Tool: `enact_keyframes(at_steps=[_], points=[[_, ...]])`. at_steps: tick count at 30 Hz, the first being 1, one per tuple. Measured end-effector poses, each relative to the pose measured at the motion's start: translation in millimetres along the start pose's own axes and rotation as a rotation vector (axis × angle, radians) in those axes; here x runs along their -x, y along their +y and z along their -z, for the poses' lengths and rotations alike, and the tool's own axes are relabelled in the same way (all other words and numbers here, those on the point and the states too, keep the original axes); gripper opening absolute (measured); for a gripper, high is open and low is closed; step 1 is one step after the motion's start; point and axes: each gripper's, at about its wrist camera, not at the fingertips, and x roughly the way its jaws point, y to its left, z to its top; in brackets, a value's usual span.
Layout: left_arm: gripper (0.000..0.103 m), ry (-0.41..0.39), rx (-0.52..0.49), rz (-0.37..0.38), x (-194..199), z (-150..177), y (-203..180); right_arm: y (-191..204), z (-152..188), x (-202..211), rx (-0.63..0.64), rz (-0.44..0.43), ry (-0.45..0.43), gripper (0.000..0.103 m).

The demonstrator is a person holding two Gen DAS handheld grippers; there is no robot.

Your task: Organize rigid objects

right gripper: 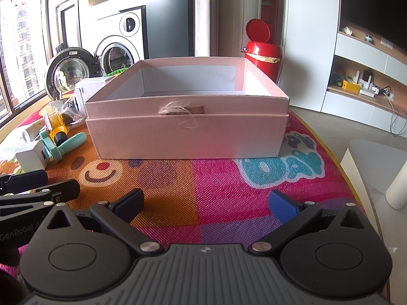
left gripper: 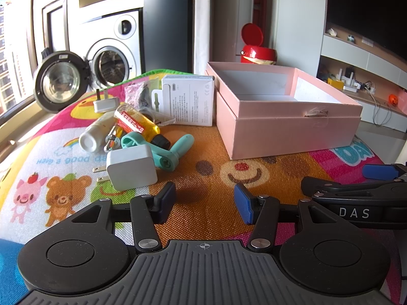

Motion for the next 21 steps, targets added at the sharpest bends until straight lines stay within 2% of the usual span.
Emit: enact_keyframes(at_steps=[21], points=[[0.056,0.000,-0.011,-0.008,0.1,-0.1,-2.1,-1.0,1.0,0.6,0.000,0.000,-0.001,0.103]])
